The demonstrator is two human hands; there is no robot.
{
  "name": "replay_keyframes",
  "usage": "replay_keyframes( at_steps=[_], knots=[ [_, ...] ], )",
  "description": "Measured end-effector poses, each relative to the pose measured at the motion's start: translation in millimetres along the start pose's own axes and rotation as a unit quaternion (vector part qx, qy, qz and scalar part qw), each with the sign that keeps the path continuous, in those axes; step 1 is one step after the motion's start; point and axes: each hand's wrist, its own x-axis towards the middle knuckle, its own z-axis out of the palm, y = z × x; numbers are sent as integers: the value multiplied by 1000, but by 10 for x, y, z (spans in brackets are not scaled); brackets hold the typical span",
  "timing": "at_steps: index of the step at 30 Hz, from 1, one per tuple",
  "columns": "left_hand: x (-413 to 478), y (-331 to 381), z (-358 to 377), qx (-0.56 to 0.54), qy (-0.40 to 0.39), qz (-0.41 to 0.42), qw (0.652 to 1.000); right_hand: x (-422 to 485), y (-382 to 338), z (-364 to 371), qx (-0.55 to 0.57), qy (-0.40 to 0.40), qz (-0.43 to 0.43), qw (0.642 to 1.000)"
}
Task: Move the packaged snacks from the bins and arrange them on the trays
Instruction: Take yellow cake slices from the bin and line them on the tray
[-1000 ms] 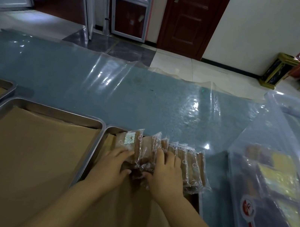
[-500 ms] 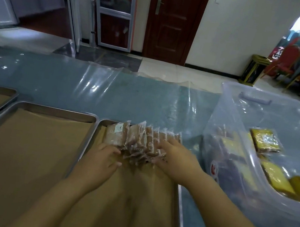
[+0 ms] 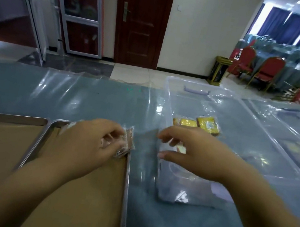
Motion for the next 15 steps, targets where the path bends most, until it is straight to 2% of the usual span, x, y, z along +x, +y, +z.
replay_keyframes(
  at_steps=[4,9,15],
  knots=[
    [304,562,167,9,-30,52,998,-250,598,-280,-22,5,39,999],
    [754,1097,526,62,-79,87,991,-322,1402,-404,-45,-30,73,996],
    [1341,1294,1123,149,-189,23,970,26,2140,-352,-98,-130,92,982]
  ],
)
